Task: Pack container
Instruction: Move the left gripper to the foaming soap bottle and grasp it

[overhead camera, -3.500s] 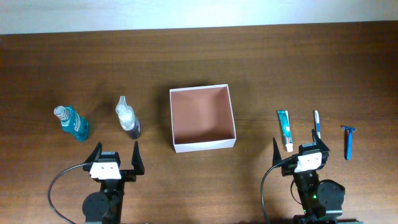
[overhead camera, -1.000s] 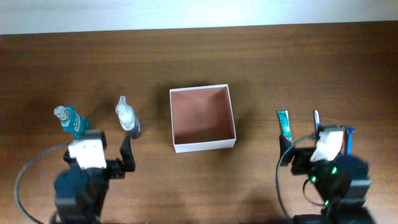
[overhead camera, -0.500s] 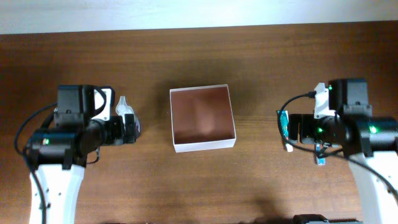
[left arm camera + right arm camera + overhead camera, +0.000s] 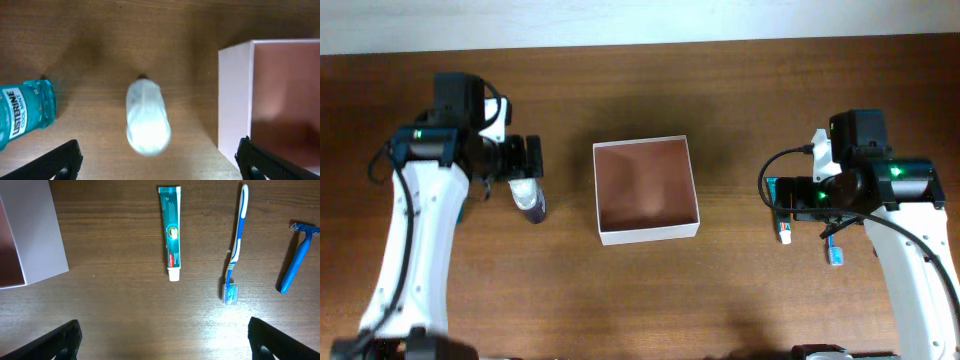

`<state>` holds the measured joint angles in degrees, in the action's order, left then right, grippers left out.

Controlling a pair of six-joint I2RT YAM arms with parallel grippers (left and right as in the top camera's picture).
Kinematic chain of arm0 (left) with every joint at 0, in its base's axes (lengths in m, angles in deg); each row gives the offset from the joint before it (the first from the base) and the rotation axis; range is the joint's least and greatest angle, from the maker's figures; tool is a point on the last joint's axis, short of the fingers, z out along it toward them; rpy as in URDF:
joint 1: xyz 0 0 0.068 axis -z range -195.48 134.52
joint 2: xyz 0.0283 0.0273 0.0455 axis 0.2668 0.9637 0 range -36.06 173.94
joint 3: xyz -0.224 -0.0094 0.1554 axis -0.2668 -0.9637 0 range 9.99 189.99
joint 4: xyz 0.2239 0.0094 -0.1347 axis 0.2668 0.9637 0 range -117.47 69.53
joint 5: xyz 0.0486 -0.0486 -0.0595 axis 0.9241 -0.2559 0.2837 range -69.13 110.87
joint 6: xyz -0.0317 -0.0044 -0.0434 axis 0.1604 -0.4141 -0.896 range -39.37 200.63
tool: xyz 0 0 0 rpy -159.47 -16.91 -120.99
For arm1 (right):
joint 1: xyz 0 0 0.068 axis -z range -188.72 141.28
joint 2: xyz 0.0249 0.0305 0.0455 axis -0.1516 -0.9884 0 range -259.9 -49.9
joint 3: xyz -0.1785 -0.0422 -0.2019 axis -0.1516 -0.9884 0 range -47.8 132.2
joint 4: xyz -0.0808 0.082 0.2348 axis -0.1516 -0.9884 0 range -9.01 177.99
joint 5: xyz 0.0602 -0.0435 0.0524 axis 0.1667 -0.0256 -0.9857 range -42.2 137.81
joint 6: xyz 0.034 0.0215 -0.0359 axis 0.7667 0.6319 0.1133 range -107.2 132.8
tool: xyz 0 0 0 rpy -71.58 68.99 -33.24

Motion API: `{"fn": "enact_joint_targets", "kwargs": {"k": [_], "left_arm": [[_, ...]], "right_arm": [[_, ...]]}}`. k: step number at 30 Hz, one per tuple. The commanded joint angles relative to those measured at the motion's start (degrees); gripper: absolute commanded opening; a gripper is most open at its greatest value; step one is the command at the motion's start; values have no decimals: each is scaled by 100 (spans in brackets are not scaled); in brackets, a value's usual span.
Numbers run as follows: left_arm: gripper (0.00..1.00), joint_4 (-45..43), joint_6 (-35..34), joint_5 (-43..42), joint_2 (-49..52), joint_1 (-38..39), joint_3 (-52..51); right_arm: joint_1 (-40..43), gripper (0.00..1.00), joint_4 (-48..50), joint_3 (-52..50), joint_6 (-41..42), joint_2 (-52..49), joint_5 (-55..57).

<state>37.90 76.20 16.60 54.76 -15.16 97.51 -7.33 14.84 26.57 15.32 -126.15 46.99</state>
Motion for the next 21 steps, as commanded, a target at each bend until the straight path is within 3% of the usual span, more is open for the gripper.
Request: {"fn": "enact_joint_targets", "kwargs": {"k": [1,6,10,12,21], "left_arm": [[100,44,-136,17,463,-98,155],[99,109,-136,20,885,-98,155],[89,155,-133,20,1073,-98,155],[75,162,-133,22,1132,-98,155],[40,153,-131,22,1150,-98,155]], "right_arm": [[-26,99,7,109,-11,-20,109],[-26,99,2,109,-11,-20,109],[-26,99,2,107,-11,-20,109],[-26,98,0,107,-11,-20,109],[-26,99,2,107,-11,-20,109]]}}
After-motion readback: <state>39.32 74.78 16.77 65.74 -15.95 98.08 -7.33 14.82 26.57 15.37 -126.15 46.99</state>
